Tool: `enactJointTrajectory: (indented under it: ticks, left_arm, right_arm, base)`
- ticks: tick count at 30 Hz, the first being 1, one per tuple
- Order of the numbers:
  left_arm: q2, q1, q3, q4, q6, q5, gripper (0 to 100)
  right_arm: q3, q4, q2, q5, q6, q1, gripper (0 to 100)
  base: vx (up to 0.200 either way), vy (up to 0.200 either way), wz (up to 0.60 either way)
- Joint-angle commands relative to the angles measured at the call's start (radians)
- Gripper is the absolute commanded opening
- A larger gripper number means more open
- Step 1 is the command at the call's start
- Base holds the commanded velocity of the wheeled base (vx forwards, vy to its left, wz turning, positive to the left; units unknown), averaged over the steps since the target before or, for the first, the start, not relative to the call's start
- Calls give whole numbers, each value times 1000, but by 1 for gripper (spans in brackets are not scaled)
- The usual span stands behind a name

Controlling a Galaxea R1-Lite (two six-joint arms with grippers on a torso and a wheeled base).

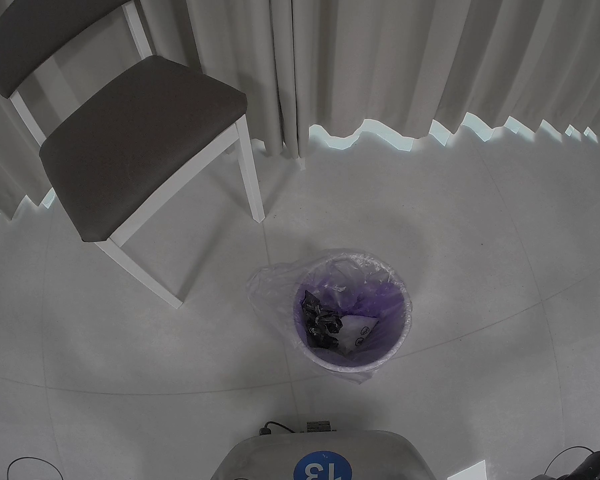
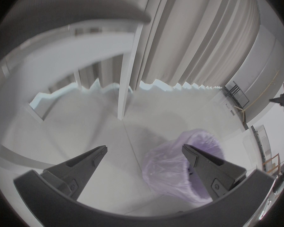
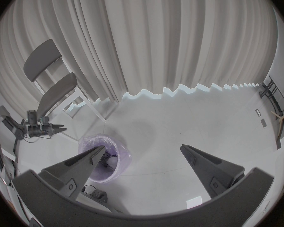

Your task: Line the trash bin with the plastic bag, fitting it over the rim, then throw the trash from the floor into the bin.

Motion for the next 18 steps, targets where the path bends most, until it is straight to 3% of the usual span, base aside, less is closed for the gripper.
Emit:
enactJointTrajectory:
  ticks: [1, 8, 11, 13, 15, 18]
  left_arm:
    - [-90, 9, -12, 30, 0, 1, 100]
    - [-168, 28, -10, 75, -6, -6, 100]
    - [-197, 41, 10, 75, -6, -8, 100]
    - [-242, 58, 33, 75, -6, -11, 100]
    - [-248, 65, 48, 70, -15, 1, 100]
    - [-249, 67, 64, 52, -60, 31, 100]
  right_arm:
    - [-2, -23, -19, -1, 12, 6, 100]
    - [4, -112, -19, -13, 14, 6, 100]
    - [9, -135, -19, -49, 14, 6, 100]
    - [16, -162, -21, -139, 26, 5, 100]
    - [18, -168, -21, -165, 47, -20, 100]
    - [58, -142, -107, -113, 109, -130, 100]
  base:
    - [0, 0, 0]
    - [0, 0, 0]
    - [0, 0, 0]
    - [0, 0, 0]
    - [0, 0, 0]
    - [0, 0, 0]
